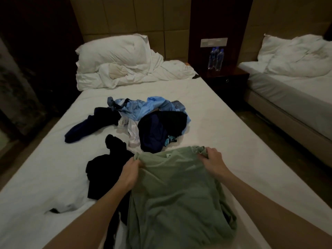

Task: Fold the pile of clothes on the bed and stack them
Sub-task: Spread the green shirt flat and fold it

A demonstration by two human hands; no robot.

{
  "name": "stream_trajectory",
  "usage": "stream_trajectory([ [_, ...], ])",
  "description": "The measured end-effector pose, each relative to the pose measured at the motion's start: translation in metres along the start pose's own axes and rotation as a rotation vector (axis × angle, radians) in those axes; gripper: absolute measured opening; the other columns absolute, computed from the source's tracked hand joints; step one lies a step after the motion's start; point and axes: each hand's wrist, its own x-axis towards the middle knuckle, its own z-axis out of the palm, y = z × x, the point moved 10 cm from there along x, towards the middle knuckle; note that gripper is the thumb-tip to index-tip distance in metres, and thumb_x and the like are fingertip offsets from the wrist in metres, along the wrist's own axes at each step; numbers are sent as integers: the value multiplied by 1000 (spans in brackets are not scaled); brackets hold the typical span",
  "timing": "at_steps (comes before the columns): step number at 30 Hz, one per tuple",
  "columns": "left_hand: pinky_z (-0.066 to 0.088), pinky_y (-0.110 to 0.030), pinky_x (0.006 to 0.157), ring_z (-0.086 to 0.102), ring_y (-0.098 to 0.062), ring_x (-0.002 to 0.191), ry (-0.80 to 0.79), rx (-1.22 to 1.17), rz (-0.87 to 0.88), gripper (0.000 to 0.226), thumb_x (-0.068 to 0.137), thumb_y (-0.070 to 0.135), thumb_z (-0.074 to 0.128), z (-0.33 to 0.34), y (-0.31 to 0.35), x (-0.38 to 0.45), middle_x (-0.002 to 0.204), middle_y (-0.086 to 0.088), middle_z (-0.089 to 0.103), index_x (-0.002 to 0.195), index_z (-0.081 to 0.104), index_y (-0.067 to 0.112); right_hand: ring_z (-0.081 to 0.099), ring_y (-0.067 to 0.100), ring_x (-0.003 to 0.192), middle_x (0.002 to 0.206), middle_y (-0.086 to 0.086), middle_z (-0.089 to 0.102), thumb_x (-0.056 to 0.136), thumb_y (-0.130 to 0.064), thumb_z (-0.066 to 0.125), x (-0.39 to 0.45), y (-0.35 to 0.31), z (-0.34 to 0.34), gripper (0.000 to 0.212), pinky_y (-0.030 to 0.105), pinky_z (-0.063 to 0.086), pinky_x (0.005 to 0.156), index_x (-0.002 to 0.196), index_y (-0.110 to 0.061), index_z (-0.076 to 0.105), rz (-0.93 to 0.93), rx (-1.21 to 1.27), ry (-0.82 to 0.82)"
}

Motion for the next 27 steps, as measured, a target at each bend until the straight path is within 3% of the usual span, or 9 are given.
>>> stream_trajectory([
  [3,49,-40,85,62,-30,101,8,-193,7,22,96,26,49,-19,31,-54,109,-14,65,107,63,12,56,19,83,88,1,60,99,-25,56,-47,-33,-34,13,26,42,64,88,-18,56,-48,243,24],
  [6,50,-32,80,64,-23,102,-4,-273,78,26,102,27,49,-35,57,-108,115,-10,65,122,57,13,54,16,75,80,1,59,97,-23,61,-98,-67,-71,18,28,43,63,80,-20,55,-135,305,92],
  [9,49,-28,69,63,-18,90,57,-280,170,11,101,16,51,-60,76,-168,102,-5,66,103,61,17,51,14,71,75,0,56,96,-22,62,-150,-93,-102,22,28,41,63,76,-18,54,-201,373,139],
  [14,53,-37,70,65,-28,86,131,-303,242,28,90,-6,54,-101,87,-249,91,-9,70,91,69,17,51,18,71,73,6,58,96,-22,62,-220,-123,-137,24,34,43,68,78,-7,58,-282,432,181],
  [17,51,-37,69,63,-32,83,137,-435,219,31,85,-12,50,-121,85,-288,89,-14,70,91,70,11,57,21,80,84,10,64,97,-23,61,-254,-141,-145,23,38,49,75,92,-1,63,-319,502,181],
  [19,52,-35,69,63,-29,83,143,-514,239,30,87,-11,50,-133,88,-311,93,-13,69,93,68,12,60,19,83,89,7,66,97,-22,60,-275,-154,-148,21,35,50,76,98,-2,66,-341,557,179],
  [23,56,-42,86,65,-32,103,188,-647,341,21,89,1,64,-176,93,-349,112,-15,67,107,64,12,62,17,84,90,5,68,96,-24,62,-311,-187,-146,22,28,50,73,99,-3,69,-372,661,166],
  [27,57,-36,78,70,-24,96,272,-678,411,37,83,19,76,-234,83,-386,110,-13,70,115,65,6,65,25,93,101,11,71,95,-27,65,-339,-224,-119,26,35,53,80,106,-5,71,-386,782,105],
])
